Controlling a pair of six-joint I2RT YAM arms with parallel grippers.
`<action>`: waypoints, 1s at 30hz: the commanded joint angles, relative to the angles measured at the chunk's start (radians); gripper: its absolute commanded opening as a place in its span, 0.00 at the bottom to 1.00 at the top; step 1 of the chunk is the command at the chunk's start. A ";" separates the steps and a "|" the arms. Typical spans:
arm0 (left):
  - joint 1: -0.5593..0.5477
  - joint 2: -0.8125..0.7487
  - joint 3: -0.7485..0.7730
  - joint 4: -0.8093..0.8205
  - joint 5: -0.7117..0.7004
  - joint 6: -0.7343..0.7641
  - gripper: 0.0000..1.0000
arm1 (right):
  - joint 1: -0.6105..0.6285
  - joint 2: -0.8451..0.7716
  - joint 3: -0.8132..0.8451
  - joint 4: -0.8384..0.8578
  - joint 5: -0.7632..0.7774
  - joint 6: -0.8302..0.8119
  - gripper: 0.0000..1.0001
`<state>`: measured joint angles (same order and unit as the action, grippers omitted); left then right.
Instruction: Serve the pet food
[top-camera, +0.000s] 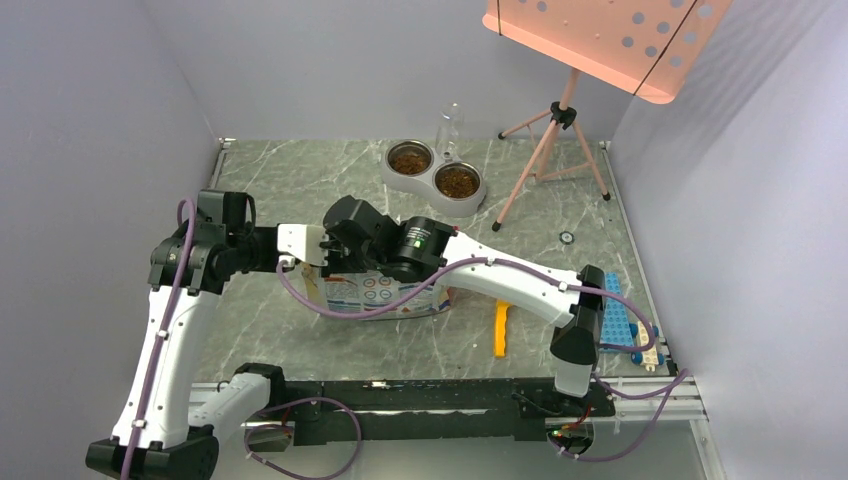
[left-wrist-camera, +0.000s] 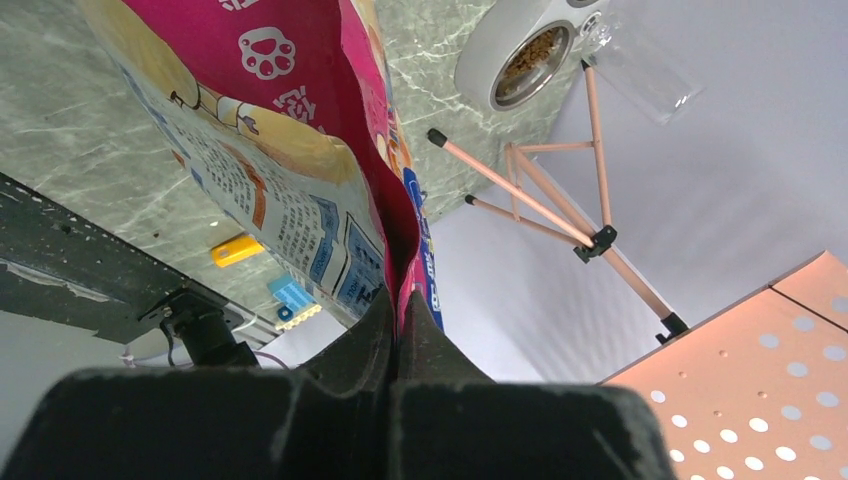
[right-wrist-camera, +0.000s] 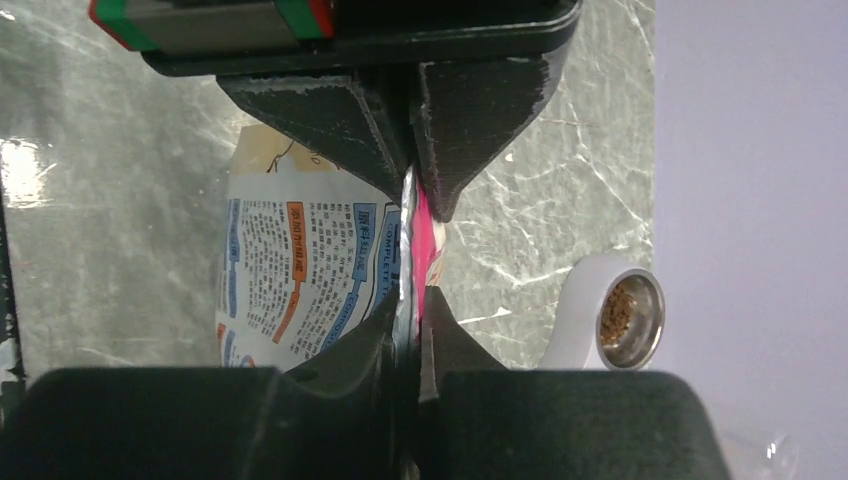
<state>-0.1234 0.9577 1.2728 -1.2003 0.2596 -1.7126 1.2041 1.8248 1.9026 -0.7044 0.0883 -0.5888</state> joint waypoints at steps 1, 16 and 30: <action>0.007 -0.033 0.032 -0.013 0.081 0.007 0.00 | 0.004 -0.038 -0.024 0.007 0.155 -0.010 0.08; -0.044 -0.064 -0.056 0.148 0.082 -0.063 0.54 | -0.038 -0.154 -0.086 0.045 -0.054 0.134 0.00; -0.122 -0.089 -0.078 0.140 -0.073 -0.100 0.00 | -0.082 -0.246 -0.196 0.056 -0.037 0.131 0.48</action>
<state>-0.2420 0.8810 1.1488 -1.0309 0.2699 -1.8187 1.1576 1.6962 1.7435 -0.6304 0.0341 -0.4667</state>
